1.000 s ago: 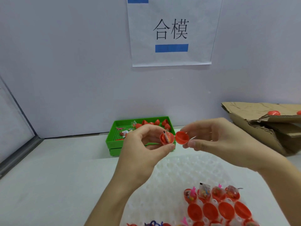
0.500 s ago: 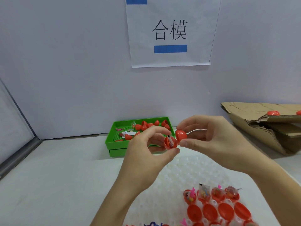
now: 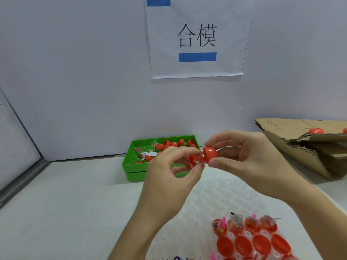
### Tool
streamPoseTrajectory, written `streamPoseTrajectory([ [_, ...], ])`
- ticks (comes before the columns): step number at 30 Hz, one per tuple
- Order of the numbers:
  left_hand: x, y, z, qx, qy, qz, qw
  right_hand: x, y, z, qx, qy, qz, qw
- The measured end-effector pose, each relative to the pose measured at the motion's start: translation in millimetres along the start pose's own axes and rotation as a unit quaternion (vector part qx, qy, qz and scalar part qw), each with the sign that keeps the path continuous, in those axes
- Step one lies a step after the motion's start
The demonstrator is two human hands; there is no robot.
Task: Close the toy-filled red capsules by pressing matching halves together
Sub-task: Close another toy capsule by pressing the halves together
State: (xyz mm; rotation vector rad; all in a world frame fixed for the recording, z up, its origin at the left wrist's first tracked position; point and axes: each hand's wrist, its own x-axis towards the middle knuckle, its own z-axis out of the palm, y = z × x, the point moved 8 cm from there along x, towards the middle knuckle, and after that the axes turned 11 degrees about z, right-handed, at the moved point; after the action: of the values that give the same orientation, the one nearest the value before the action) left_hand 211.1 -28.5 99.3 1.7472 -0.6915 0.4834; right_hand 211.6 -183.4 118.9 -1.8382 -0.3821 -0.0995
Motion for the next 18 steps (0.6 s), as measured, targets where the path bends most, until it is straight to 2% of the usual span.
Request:
streamPoseTrajectory([
  [12, -1.9, 14.1, -0.8, 0.114, 0.035, 0.066, 0.991, -1.1, -4.4, 4.9, -0.043, 0.017, -0.032, 0.998],
  [18, -1.2, 19.3, 2.7, 0.132, 0.001, 0.079, 0.988, -1.1, -6.4, 2.3, -0.011, 0.031, -0.047, 0.998],
])
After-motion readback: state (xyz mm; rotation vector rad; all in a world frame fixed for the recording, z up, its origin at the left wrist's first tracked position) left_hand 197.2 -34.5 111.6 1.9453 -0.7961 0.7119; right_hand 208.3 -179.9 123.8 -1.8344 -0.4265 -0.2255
